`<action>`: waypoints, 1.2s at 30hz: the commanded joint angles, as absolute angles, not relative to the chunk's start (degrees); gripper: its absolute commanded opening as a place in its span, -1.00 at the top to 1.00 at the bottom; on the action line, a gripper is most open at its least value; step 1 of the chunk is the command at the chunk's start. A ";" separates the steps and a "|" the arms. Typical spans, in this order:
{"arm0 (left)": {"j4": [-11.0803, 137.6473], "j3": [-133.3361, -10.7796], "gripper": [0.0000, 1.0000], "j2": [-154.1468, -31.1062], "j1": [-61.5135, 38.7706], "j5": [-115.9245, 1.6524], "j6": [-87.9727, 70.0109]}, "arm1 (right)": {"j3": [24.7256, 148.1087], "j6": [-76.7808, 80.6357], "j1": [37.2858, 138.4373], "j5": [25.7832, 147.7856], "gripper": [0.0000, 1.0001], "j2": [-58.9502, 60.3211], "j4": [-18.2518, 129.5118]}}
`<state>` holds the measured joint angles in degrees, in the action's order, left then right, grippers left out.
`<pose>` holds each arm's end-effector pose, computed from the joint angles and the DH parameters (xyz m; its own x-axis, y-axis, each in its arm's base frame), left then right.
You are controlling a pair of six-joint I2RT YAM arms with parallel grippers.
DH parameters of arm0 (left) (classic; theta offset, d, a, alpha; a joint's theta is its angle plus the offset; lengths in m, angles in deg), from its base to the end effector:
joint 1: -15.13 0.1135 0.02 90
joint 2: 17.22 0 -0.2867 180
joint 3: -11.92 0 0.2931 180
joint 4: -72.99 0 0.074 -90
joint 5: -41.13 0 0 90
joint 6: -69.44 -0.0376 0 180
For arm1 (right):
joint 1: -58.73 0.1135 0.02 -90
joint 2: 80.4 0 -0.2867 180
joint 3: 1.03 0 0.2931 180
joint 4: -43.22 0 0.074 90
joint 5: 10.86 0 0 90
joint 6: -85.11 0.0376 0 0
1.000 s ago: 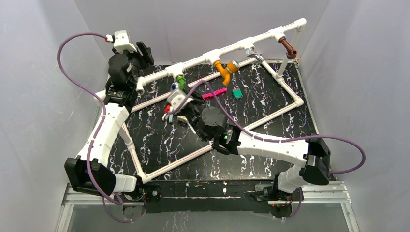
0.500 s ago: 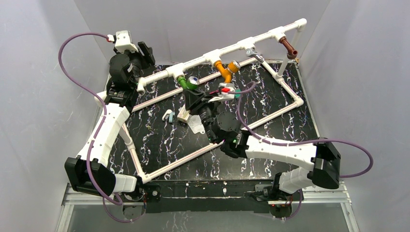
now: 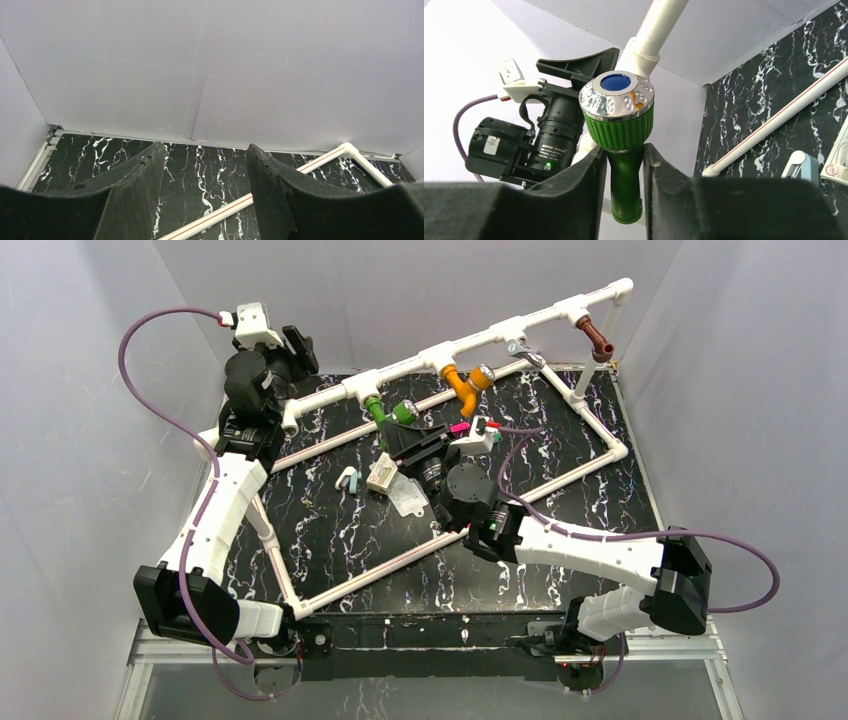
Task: Install the water faucets
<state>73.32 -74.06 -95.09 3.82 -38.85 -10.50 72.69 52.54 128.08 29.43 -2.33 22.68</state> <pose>0.3540 -0.0641 0.4514 0.1375 -0.2029 -0.9695 0.0491 0.9790 -0.1979 0.1494 0.3150 0.3992 -0.2393 0.9103 -0.3377 -0.2695 0.2719 0.9238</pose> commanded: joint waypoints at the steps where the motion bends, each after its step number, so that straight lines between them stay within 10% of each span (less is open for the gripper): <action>1: 55.12 -65.34 -0.17 -104.57 3.00 -38.58 -10.72 | 76.31 55.43 127.03 31.72 0.06 -5.10 23.64; 10: 55.14 -65.37 -0.17 -104.67 3.00 -38.93 -10.45 | 73.80 52.60 127.03 32.78 -0.55 -12.15 32.92; 36: 55.10 -65.38 -0.17 -104.50 2.74 -39.04 -10.54 | 84.34 -29.64 127.03 59.95 -0.72 -22.18 56.87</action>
